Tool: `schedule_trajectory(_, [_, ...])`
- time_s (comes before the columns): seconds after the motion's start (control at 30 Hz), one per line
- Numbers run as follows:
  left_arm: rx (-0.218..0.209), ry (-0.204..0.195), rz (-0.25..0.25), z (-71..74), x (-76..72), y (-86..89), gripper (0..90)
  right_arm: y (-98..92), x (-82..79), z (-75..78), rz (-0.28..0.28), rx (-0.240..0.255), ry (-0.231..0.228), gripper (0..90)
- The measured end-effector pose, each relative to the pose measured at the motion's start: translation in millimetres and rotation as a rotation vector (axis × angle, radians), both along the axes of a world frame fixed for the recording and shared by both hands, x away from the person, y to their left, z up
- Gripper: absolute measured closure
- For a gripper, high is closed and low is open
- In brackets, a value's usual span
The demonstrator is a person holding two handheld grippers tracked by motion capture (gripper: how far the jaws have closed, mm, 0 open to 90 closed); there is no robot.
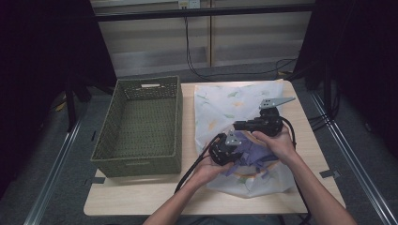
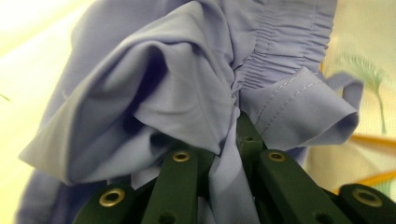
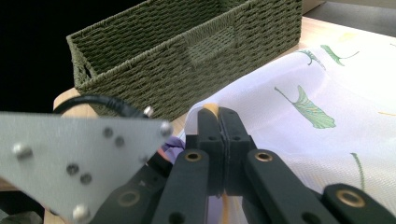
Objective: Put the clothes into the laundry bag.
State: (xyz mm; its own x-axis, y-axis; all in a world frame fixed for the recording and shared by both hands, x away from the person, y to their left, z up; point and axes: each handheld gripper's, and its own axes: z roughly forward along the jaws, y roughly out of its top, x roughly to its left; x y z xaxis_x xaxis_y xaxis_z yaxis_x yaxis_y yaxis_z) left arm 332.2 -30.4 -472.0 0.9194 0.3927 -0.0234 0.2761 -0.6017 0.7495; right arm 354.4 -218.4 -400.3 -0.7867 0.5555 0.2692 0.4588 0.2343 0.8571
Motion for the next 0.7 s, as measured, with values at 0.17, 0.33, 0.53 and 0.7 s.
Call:
schedule_trajectory(0.17, [-0.014, -0.022, 0.028, 6.1, 5.9, 1.4, 82.0, -1.7, -0.6, 1.5, -0.003, 0.011, 0.001, 89.7])
schedule_trajectory(0.33, [-0.040, -0.028, 0.081, 12.4, 13.7, 1.5, 82.3, -3.5, -1.0, 4.2, -0.006, 0.018, -0.004, 89.7])
schedule_trajectory(0.53, [-0.090, -0.044, 0.164, 21.8, 21.9, 3.3, 82.7, -5.7, -2.0, 7.7, -0.009, 0.037, -0.009, 89.7])
schedule_trajectory(0.7, [-0.168, -0.054, 0.223, 24.3, 28.6, 4.0, 82.6, -9.4, -2.2, 9.6, -0.019, 0.050, -0.011, 89.7])
